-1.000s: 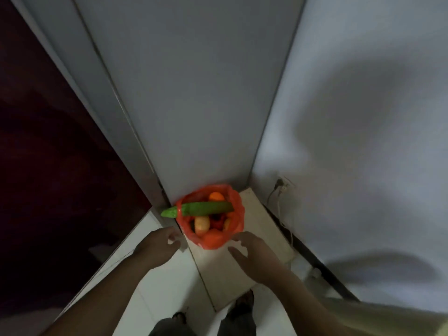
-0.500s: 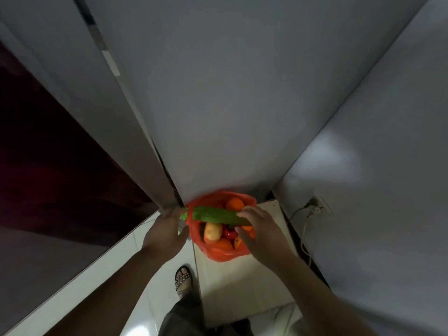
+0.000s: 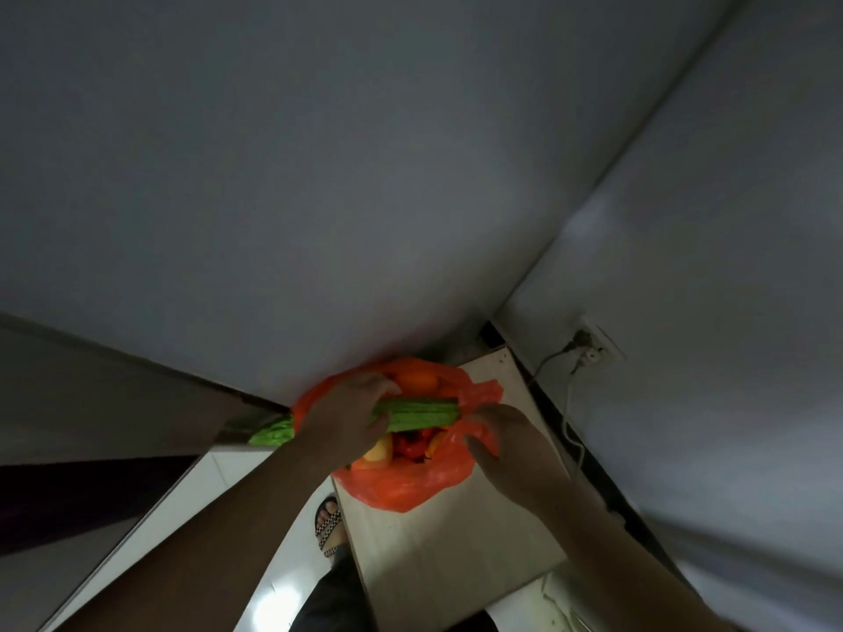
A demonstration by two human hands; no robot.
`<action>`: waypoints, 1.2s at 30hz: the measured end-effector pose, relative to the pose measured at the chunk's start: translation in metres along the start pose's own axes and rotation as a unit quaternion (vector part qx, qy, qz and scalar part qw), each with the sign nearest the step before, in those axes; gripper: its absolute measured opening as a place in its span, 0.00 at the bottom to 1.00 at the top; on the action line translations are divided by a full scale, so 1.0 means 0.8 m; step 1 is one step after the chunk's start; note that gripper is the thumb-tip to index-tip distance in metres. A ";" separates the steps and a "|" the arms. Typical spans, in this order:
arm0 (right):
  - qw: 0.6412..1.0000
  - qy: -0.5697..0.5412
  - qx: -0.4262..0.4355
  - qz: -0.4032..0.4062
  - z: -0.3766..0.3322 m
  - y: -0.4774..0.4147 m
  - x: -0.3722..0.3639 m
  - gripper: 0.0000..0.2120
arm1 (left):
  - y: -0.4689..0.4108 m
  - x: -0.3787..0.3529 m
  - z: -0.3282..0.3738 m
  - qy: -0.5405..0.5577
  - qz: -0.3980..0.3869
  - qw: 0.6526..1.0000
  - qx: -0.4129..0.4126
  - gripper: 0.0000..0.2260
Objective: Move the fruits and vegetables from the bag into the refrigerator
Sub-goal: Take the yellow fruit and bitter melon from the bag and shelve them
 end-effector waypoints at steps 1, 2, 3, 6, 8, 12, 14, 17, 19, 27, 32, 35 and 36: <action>1.000 -0.004 -0.006 -0.001 0.003 -0.003 -0.003 0.22 | -0.003 -0.008 -0.009 -0.019 -0.028 0.999 0.001 0.21; 1.000 -0.011 -0.012 0.001 0.004 -0.004 -0.005 0.21 | -0.005 -0.016 -0.018 -0.040 -0.058 0.997 0.005 0.23; 1.000 -0.019 -0.018 0.004 0.005 -0.005 -0.006 0.21 | -0.005 -0.024 -0.025 -0.061 -0.087 0.994 0.014 0.25; 0.999 -0.034 -0.024 0.009 0.005 -0.005 -0.010 0.19 | -0.001 -0.038 -0.036 -0.108 -0.167 0.978 0.057 0.31; 0.999 -0.040 -0.025 0.007 0.006 -0.002 -0.012 0.18 | 0.003 -0.039 -0.035 -0.133 -0.181 0.973 0.057 0.32; 0.999 -0.045 -0.021 0.015 0.000 0.006 -0.001 0.16 | 0.008 -0.020 -0.019 -0.148 -0.152 0.976 0.044 0.31; 0.998 -0.052 -0.016 0.021 -0.005 0.011 0.009 0.16 | 0.011 -0.008 -0.008 -0.161 -0.132 0.977 0.036 0.31; 0.998 -0.050 -0.012 0.032 -0.016 0.021 0.024 0.16 | 0.018 0.011 0.009 -0.167 -0.101 0.980 0.020 0.31; 0.998 -0.052 -0.002 0.043 -0.024 0.029 0.035 0.18 | 0.025 0.022 0.022 -0.174 -0.096 0.980 -0.002 0.32; 0.997 -0.059 0.017 0.039 -0.023 0.043 0.057 0.25 | 0.055 0.032 0.037 -0.157 -0.037 0.987 0.020 0.32; 1.000 -0.021 -0.021 -0.008 0.006 0.027 0.035 0.22 | 0.055 0.022 0.032 -0.129 -0.027 0.989 0.066 0.29; 1.000 -0.007 -0.023 -0.003 0.009 0.011 0.029 0.18 | 0.053 0.003 0.022 -0.096 -0.048 0.990 0.087 0.28; 1.000 -0.004 -0.007 0.016 0.005 0.008 0.028 0.18 | 0.053 -0.004 0.020 -0.084 -0.052 0.991 0.090 0.27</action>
Point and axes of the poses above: each hand's wrist, its own y-axis away from the middle knuckle, its own x-axis out of the back of the hand, z = x × y, the point moved 2 cm from there along -y, towards the middle knuckle, and after that the axes turned 15 degrees about -x, right-handed, at the moved point
